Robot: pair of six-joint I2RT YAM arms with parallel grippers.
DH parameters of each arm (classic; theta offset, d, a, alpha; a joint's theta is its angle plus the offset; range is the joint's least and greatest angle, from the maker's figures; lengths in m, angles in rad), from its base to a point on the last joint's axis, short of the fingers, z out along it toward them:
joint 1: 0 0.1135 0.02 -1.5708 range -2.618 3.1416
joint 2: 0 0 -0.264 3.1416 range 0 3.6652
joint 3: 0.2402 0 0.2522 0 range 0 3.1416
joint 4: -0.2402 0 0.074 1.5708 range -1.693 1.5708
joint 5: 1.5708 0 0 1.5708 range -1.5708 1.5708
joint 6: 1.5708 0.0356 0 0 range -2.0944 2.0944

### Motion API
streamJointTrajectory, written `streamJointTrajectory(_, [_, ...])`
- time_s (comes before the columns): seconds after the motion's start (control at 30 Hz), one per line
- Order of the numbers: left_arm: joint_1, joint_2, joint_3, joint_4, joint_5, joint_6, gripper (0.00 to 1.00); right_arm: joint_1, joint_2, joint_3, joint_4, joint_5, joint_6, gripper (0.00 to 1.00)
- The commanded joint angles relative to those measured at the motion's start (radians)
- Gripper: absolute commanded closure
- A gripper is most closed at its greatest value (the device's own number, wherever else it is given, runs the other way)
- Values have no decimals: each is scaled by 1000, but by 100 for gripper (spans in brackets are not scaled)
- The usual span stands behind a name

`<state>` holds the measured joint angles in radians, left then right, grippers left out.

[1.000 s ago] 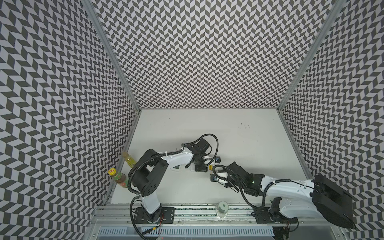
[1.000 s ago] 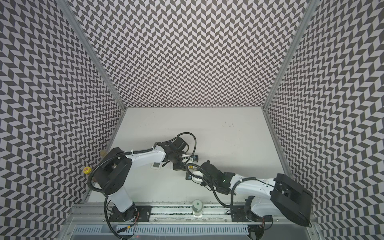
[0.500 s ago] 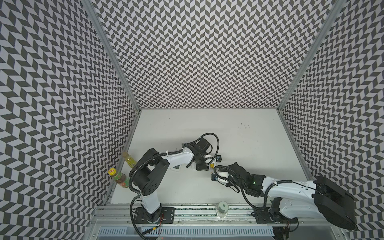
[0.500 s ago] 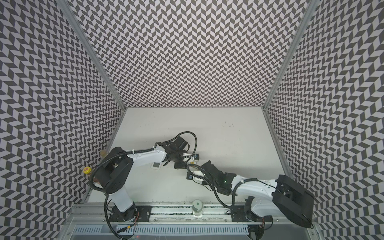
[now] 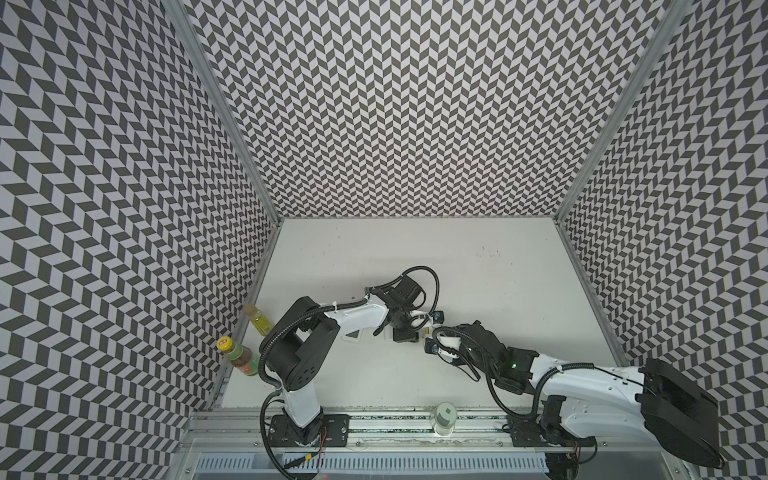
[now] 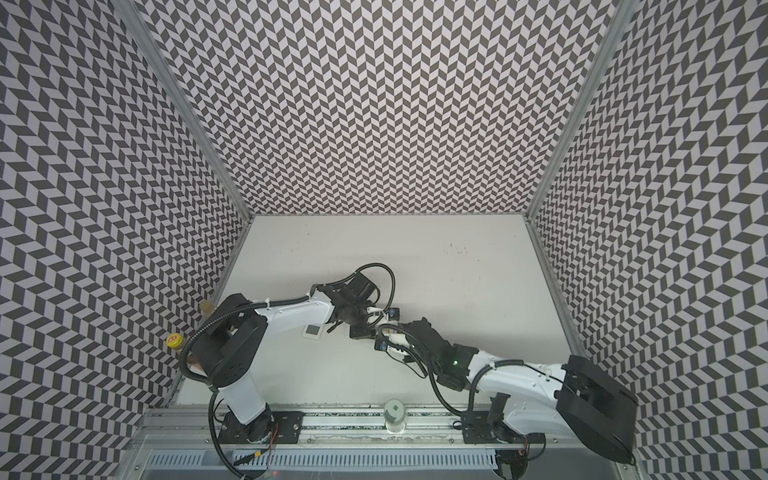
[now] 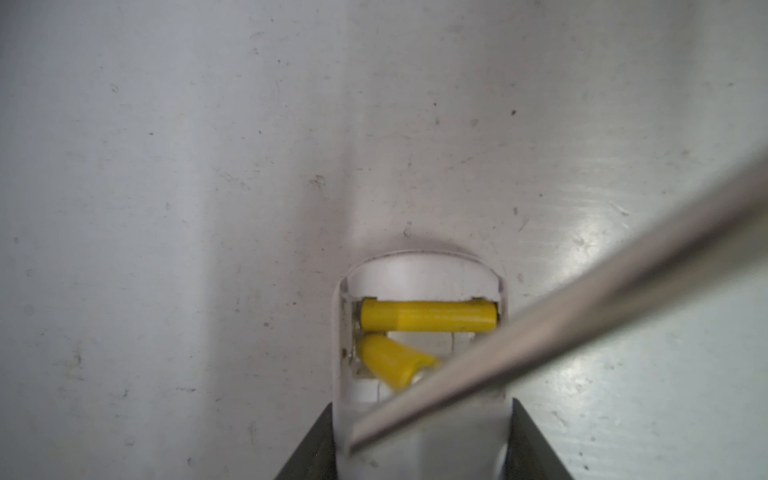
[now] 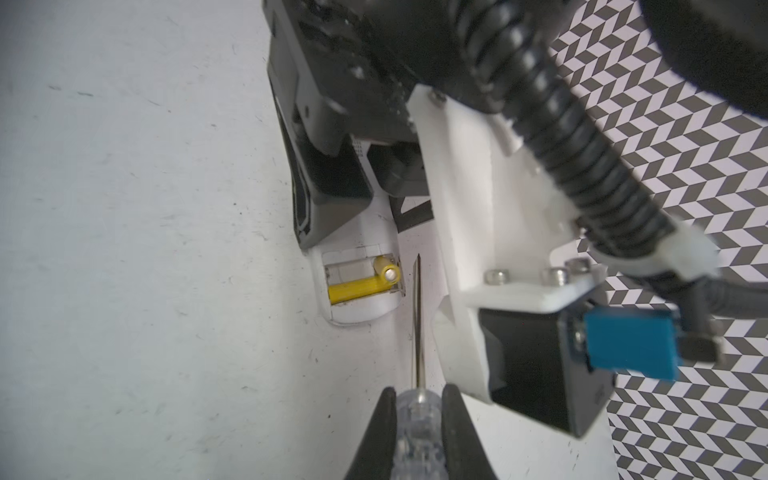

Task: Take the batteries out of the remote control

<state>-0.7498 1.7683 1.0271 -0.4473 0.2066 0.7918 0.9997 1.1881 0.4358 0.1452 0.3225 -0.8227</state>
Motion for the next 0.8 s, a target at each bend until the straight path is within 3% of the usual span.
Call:
streamJointTrajectory(0.0, [-33, 29, 1, -75, 76, 29, 71, -7, -18, 5, 68, 49, 0, 100])
streamJointTrajectory(0.4, [-34, 24, 3, -72, 68, 18, 62, -16, -52, 9, 17, 57, 33, 100])
streamJointTrajectory(0.63, [-27, 23, 20, -4, -9, -32, 78, -18, -126, 4, -93, -9, 92, 100])
streamJointTrajectory(0.77, [-27, 21, 30, 95, -104, -64, 79, -36, -200, -21, -76, -63, 171, 100])
